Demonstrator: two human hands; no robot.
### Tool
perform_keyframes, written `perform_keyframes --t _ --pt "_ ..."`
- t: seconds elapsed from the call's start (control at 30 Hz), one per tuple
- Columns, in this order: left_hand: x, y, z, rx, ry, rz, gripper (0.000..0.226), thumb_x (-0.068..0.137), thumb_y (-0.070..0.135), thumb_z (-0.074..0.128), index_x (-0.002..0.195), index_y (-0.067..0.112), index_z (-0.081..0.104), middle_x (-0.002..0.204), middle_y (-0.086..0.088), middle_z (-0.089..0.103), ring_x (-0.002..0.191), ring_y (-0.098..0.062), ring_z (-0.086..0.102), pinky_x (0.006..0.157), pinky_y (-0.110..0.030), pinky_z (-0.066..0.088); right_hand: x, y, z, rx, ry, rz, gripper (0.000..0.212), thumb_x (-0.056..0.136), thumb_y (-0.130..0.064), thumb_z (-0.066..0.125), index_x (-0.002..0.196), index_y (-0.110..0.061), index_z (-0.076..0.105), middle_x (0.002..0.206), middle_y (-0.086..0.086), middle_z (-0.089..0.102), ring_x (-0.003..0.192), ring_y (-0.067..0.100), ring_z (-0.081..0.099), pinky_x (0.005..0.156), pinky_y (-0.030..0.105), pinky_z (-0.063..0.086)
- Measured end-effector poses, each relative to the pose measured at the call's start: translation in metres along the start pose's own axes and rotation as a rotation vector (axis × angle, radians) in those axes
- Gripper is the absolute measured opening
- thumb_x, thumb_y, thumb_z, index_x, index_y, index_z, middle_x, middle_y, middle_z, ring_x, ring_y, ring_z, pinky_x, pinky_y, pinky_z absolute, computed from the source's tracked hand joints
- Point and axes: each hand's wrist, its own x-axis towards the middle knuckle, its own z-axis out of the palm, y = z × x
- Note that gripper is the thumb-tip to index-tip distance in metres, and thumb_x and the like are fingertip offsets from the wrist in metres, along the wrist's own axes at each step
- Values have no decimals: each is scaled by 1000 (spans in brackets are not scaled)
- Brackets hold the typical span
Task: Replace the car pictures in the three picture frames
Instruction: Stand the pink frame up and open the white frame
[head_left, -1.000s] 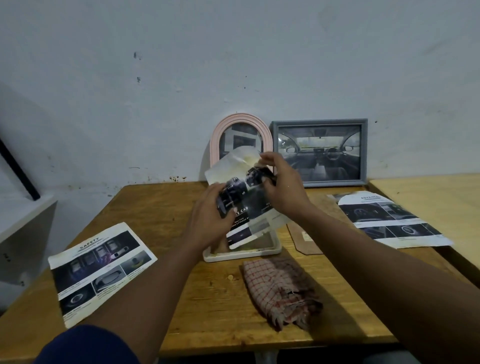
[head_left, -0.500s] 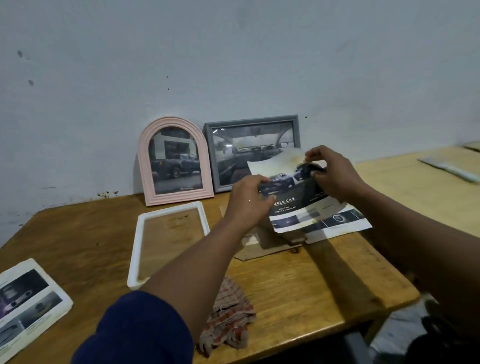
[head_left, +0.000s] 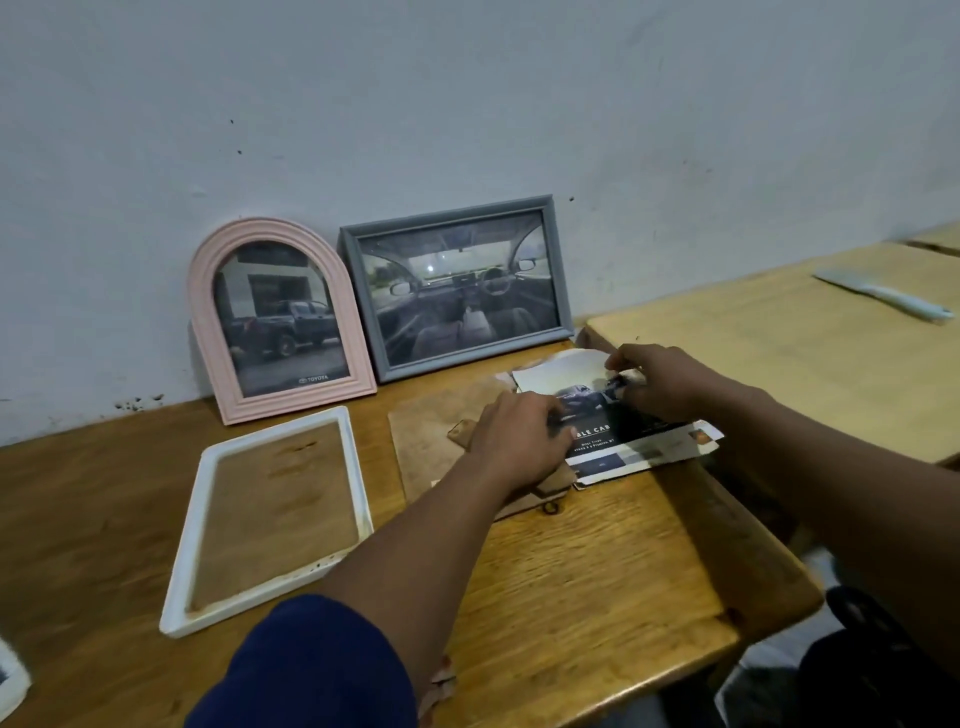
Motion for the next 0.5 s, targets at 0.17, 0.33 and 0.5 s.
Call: perform_keyframes --t 0.17,0.33,0.5 --pt "-4 -3 -9 -67 9 22 30 93 41 63 116 25 75 110 2 73 101 -17 63 87 -42 56 -5 -17 13 -75 -19 -6 42 93 -33 66 132 -30 53 137 1 59 119 26 55 100 52 44" --pt "-21 -12 -42 -93 66 -16 30 92 45 62 117 31 73 124 3 67 117 -17 57 94 -40 51 -10 -60 6 13 50 -105 44 91 -25 69 133 -23 55 135 4 58 121 25 55 99 46 48" --pt "-63 -51 -100 -41 150 -116 35 92 41 64 124 29 69 127 2 68 118 -18 60 97 -37 50 -22 -142 17 114 29 -277 40 92 -25 68 130 -23 56 125 1 61 112 18 58 83 28 46"
